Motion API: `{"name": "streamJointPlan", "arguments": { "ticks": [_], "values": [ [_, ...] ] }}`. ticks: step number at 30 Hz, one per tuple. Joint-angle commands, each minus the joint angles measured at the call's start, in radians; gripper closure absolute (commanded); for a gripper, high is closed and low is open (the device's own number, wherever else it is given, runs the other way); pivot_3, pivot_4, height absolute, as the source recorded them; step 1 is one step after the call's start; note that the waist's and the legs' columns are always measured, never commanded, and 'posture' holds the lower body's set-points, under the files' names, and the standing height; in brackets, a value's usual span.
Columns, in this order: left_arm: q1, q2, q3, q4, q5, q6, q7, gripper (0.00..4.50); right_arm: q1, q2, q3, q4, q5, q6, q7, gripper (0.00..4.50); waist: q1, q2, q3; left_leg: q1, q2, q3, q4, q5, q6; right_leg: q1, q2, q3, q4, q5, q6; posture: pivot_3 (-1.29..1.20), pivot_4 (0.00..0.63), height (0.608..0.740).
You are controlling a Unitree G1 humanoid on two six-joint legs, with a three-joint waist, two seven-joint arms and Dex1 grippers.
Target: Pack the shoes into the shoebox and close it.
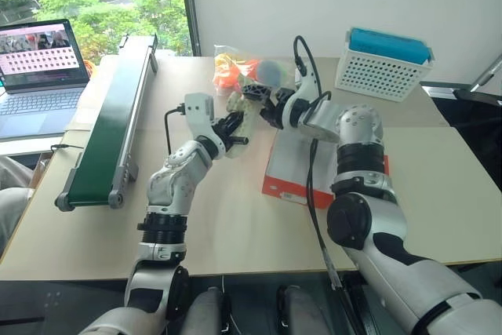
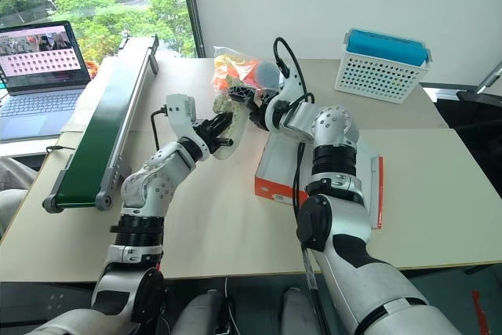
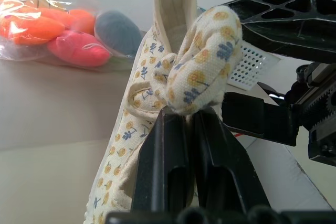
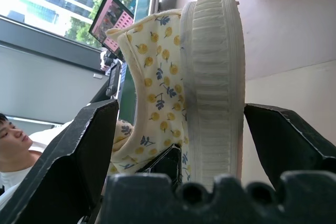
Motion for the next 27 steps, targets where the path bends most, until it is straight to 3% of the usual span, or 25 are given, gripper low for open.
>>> {"name": "streamJointPlan", "arguments": {
  "ticks": [1, 7, 10, 18, 23, 27],
  "values": [
    [-0.029, -0.005, -0.01, -0.054, -0.007, -0.006, -0.015, 4.47, -0.038, 0.013, 0.018, -0.026, 0.03, -0.048, 0.025, 0.0, 0.0, 0.0, 0.0, 0.0, 0.0, 0.0, 0.0, 0.0, 0.0, 0.0, 0.0, 0.0, 0.0, 0.0, 0.0, 0.0, 0.15, 0.705],
    [-0.027, -0.008, -0.009, -0.061, -0.01, -0.001, -0.014, 4.47, -0.029, 0.016, 0.029, -0.027, 0.026, -0.066, 0.024, 0.0, 0.002, 0.0, 0.0, -0.001, 0.0, 0.0, 0.0, 0.0, 0.0, 0.0, 0.0, 0.0, 0.0, 0.0, 0.0, 0.0, 0.15, 0.705],
    [-0.024, -0.011, -0.01, -0.068, -0.013, 0.003, -0.015, 4.5, -0.026, 0.019, 0.031, -0.035, 0.027, -0.074, 0.025, 0.71, 0.002, 0.0, 0.0, -0.001, 0.0, 0.0, 0.0, 0.0, 0.0, 0.0, 0.0, 0.0, 0.0, 0.0, 0.0, 0.0, 0.15, 0.705],
    [-0.024, -0.013, -0.007, -0.069, -0.012, 0.007, -0.015, 4.5, -0.023, 0.039, 0.032, -0.057, 0.042, -0.081, 0.025, 3.39, 0.001, 0.0, 0.0, -0.001, 0.0, 0.0, 0.0, 0.0, 0.0, -0.001, 0.0, 0.0, 0.0, 0.0, 0.0, 0.0, 0.15, 0.705],
    [-0.018, -0.013, -0.006, -0.078, -0.012, 0.01, -0.013, 4.5, -0.016, 0.056, 0.027, -0.067, 0.049, -0.083, 0.017, 3.93, 0.002, 0.0, 0.0, -0.001, 0.0, 0.0, 0.0, 0.0, 0.0, -0.001, 0.0, 0.0, 0.0, 0.0, 0.0, 0.0, 0.15, 0.705],
    [-0.011, -0.006, -0.017, -0.083, -0.004, 0.031, -0.012, 4.5, -0.011, 0.071, 0.019, -0.081, 0.056, -0.09, 0.009, 4.0, 0.002, 0.0, 0.0, -0.001, 0.0, 0.0, 0.0, 0.0, 0.0, -0.001, 0.0, 0.0, 0.0, 0.0, 0.0, 0.0, 0.15, 0.705]
  ]
}}
